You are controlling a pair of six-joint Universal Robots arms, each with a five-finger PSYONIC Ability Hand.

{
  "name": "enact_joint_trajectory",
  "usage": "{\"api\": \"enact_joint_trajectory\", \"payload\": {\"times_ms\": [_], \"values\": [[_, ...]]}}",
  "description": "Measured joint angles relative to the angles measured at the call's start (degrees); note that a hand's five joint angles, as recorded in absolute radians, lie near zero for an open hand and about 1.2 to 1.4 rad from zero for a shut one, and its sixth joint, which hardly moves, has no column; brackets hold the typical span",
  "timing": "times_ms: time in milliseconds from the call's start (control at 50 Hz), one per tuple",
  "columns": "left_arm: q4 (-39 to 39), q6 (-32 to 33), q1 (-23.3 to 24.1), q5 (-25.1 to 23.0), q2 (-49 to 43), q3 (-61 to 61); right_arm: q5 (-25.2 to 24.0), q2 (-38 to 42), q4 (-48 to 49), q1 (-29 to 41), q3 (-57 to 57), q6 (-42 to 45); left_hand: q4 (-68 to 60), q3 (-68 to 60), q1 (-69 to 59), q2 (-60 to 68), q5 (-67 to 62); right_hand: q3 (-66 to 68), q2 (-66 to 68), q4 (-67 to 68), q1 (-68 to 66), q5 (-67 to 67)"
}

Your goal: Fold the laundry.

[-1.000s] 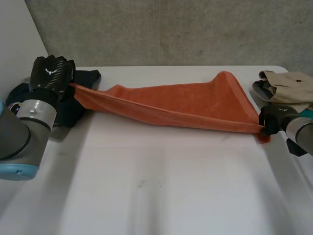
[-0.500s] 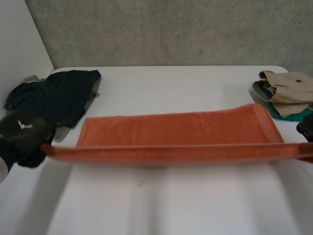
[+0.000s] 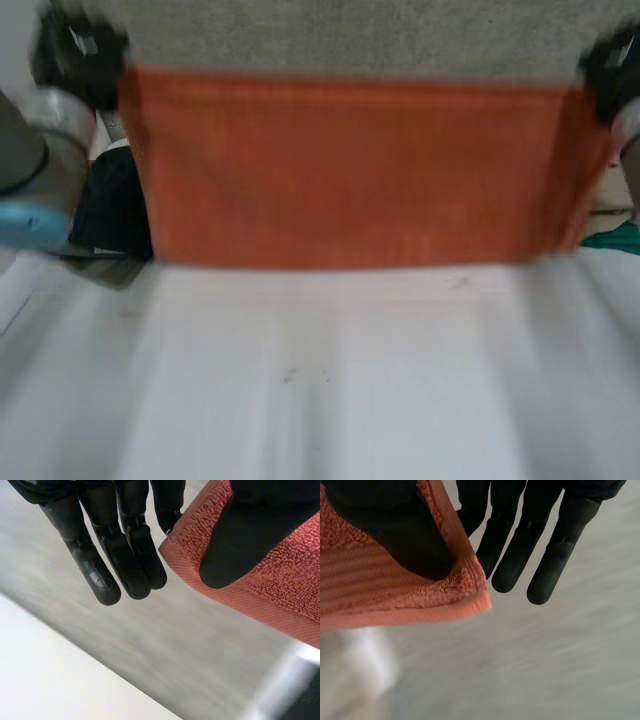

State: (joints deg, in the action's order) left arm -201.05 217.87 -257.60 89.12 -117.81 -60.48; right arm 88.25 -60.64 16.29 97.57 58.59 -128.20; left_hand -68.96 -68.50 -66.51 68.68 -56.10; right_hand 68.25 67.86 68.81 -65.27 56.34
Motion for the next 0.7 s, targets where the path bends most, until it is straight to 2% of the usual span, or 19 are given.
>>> {"api": "enact_joint_trajectory", "payload": {"times_ms": [100, 160, 200, 500, 620, 700], "values": [[-14.91, -3.39, 0.06, 1.48, -0.62, 4.89, -1.41, -1.2, 19.7, 0.46, 0.02, -4.28, 0.0, 0.0, 0.0, 0.0, -0.01, 0.0, 0.0, 0.0, 0.0, 0.0], [-20.0, -5.34, -0.02, 1.91, -0.44, 4.63, -2.35, -1.22, 25.37, 0.73, 0.61, -5.6, -0.01, 0.0, 0.0, 0.0, -0.82, 0.0, 0.0, 0.01, 0.0, 0.0], [-20.51, -6.14, -0.11, 2.13, -0.3, 3.54, -2.92, -0.78, 26.73, 0.87, 1.05, -6.15, -0.01, 0.0, 0.0, 0.0, -0.83, 0.0, 0.0, 0.01, 0.0, 0.0], [-14.07, -7.89, -0.81, 0.65, 1.07, -20.84, -11.87, 5.06, 22.23, 0.34, 13.52, -9.43, -0.02, -0.01, 0.0, 0.04, -0.83, 0.2, 0.03, 0.02, 0.0, 0.0], [-12.31, -7.08, -0.62, -2.38, 3.59, -33.77, -14.85, 6.32, 16.54, -0.7, 22.3, -9.18, -0.02, -0.03, 0.0, 0.06, -0.83, 0.2, 0.03, 0.02, 0.0, 0.0], [-6.92, -5.16, -0.82, -3.23, 8.45, -41.05, -15.23, 4.42, 9.81, -2.6, 27.11, -8.22, -0.02, -0.03, 0.0, 0.08, -0.83, 0.2, 0.03, 0.02, 0.0, 0.0]]}}
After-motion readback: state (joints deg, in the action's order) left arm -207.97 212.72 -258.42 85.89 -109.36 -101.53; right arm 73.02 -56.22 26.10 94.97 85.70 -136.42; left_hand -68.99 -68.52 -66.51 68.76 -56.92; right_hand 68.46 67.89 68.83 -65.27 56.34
